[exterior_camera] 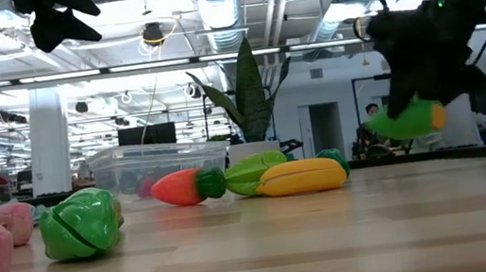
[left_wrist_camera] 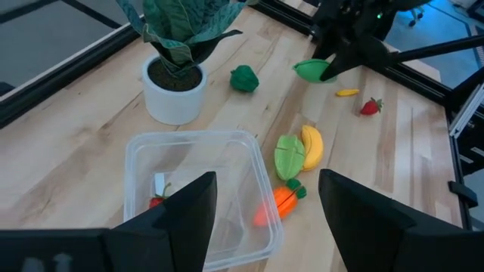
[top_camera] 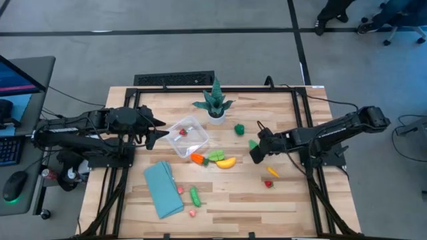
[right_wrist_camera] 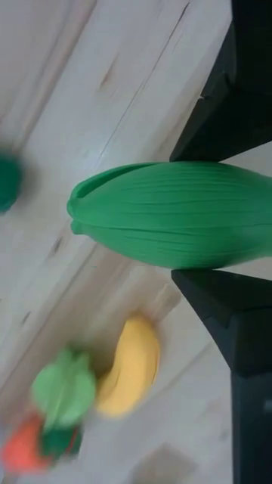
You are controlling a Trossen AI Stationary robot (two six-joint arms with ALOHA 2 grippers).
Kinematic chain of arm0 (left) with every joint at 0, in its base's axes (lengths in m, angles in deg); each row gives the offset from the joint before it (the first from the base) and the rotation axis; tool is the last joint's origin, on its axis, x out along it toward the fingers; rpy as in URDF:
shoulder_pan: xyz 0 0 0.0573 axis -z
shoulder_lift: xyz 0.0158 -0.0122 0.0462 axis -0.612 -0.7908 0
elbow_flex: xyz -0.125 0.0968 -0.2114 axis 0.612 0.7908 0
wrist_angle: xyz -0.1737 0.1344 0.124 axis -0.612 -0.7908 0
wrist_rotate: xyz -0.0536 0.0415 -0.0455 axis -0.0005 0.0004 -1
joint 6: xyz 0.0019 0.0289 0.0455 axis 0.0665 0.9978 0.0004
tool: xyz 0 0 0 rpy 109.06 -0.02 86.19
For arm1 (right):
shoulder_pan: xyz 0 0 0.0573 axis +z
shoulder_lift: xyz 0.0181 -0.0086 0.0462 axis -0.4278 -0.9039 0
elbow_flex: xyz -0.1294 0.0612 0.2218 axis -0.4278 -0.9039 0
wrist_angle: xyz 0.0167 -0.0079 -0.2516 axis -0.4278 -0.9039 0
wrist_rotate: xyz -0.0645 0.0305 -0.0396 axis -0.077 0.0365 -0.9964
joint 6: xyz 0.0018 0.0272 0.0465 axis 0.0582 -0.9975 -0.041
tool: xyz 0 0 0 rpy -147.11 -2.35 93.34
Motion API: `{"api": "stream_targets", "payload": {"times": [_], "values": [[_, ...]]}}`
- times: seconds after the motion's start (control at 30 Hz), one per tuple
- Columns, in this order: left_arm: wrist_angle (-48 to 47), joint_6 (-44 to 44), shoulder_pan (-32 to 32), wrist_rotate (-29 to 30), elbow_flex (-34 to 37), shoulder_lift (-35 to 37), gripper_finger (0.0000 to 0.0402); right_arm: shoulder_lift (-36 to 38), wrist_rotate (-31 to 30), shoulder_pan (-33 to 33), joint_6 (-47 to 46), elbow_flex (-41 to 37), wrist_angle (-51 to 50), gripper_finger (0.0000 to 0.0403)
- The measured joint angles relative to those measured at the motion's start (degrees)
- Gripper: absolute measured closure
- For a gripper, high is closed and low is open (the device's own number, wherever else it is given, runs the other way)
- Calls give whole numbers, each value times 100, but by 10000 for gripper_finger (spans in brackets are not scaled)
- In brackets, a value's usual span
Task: Pick and placing Produce into tupperware
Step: Put the green corn into the transparent container
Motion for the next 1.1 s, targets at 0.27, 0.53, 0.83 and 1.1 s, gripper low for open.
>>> {"api": "stream_targets", "payload": {"times": [0.27,0.53,0.83,1.1], "values": [[0,0,1,0,0,1,178,267,0,0,428,0,997,190],[1,-1,-1,0,0,0,178,237,14,0,823,0,2033,190],[2,-2,0,0,0,1,178,235,-2,0,1107,0,2706,189],[2,31,-1,207,0,0,178,-181,-2,0,1625,4,3975,190]]}}
